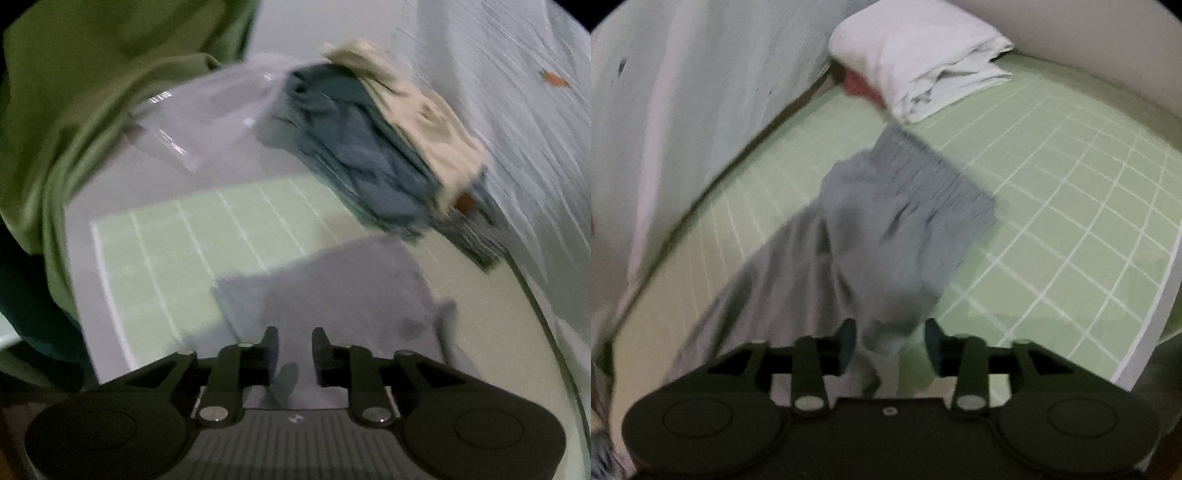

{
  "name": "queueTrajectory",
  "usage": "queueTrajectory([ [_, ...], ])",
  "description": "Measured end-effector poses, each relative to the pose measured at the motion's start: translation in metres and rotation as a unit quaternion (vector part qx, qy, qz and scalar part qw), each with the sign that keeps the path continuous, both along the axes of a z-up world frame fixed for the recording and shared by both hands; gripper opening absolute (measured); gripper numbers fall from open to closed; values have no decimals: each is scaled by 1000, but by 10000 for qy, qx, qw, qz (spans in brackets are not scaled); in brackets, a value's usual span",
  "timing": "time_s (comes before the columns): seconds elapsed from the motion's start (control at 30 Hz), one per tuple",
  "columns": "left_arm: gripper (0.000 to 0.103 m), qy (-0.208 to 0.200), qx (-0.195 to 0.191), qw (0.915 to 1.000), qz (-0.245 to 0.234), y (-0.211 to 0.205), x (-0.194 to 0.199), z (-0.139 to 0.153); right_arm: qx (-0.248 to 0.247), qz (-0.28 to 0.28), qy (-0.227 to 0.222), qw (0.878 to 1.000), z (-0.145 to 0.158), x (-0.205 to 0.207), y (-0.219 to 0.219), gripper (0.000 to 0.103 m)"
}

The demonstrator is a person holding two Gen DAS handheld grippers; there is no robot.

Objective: Fold clothes

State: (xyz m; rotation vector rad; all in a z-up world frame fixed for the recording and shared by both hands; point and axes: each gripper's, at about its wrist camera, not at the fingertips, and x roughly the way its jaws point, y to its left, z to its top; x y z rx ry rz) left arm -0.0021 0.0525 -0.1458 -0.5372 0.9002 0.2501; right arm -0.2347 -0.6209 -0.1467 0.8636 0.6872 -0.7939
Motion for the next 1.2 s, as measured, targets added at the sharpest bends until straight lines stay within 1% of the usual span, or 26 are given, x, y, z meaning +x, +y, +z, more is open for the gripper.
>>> queueTrajectory([
  [0.03, 31, 19, -24, 10000, -81, -13, -2, -1, 43, -133, -111, 9998, -1, -3, -9, 60],
  [0.07, 33, 38, -46, 9998, -166, -26, -5, -1, 85, -265, -222, 9994, -2, -7, -17, 67],
  [0.13, 43, 97, -68, 9993, -350, -52, -10, -2, 206, -495, -417, 9977, -8, -10, -36, 71],
  [0.17, 45, 127, -55, 9988, -472, -66, -13, -2, 254, -558, -456, 9971, -12, -9, -44, 74],
  [0.23, 53, 186, -3, 9970, -748, -95, -20, -3, 299, -622, -283, 9972, -18, 0, -58, 74],
  [0.3, 54, 223, 86, 9944, -1028, -124, -28, -2, 241, -332, -187, 9990, -21, 13, -63, 74],
  [0.37, 57, 276, 154, 9910, -1299, -152, -36, -2, 63, -58, 158, 9998, -25, 30, -64, 74],
  [0.43, 61, 339, 216, 9871, -1552, -177, -42, -4, -169, 86, 565, 9982, -31, 42, -65, 75],
  [0.47, 61, 377, 256, 9847, -1685, -190, -44, -6, -294, 157, 645, 9974, -32, 44, -66, 75],
  [0.53, 62, 470, 382, 9791, -1942, -215, -46, -11, -546, 299, 762, 9951, -34, 46, -69, 57],
  [0.57, 63, 525, 439, 9767, -2033, -225, -46, -13, -704, 362, 895, 9928, -33, 46, -71, 30],
  [0.6, 65, 583, 491, 9747, -2104, -234, -46, -16, -834, 432, 990, 9906, -32, 46, -76, 24],
  [0.67, 67, 666, 591, 9710, -2218, -249, -45, -21, -897, 376, 908, 9911, -29, 39, -93, 17],
  [0.7, 67, 672, 640, 9700, -2248, -252, -43, -22, -910, 294, 870, 9916, -27, 34, -101, 16],
  [0.73, 70, 678, 688, 9689, -2278, -256, -42, -24, -956, 243, 890, 9911, -26, 32, -107, 16],
  [0.83, 72, 696, 833, 9655, -2367, -268, -39, -28, -1110, 109, 977, 9889, -26, 24, -123, 16],
  [0.87, 74, 702, 882, 9643, -2397, -271, -37, -30, -1161, 65, 1006, 9881, -26, 21, -129, 18],
  [0.9, 76, 707, 930, 9630, -2427, -275, -36, -31, -1099, 61, 1024, 9886, -29, 20, -132, 23],
  [0.93, 79, 710, 983, 9617, -2459, -276, -36, -32, -995, 46, 1037, 9896, -33, 20, -135, 26],
  [1.0, 79, 741, 1075, 9589, -2520, -276, -34, -32, -1057, 71, 1172, 9874, -35, 22, -135, 46],
  [1.07, 79, 800, 1135, 9562, -2578, -277, -32, -31, -1325, 175, 1436, 9806, -31, 28, -130, 56],
  [1.1, 79, 833, 1165, 9548, -2603, -278, -31, -30, -1529, 293, 1523, 9760, -27, 32, -124, 64],
  [1.13, 79, 861, 1248, 9532, -2615, -278, -31, -30, -1743, 422, 1604, 9706, -23, 36, -118, 69],
  [1.17, 79, 877, 1381, 9510, -2625, -278, -30, -29, -1957, 550, 1685, 9645, -19, 40, -111, 82],
  [1.2, 80, 887, 1505, 9485, -2644, -278, -28, -28, -2169, 678, 1764, 9577, -14, 44, -104, 87],
])
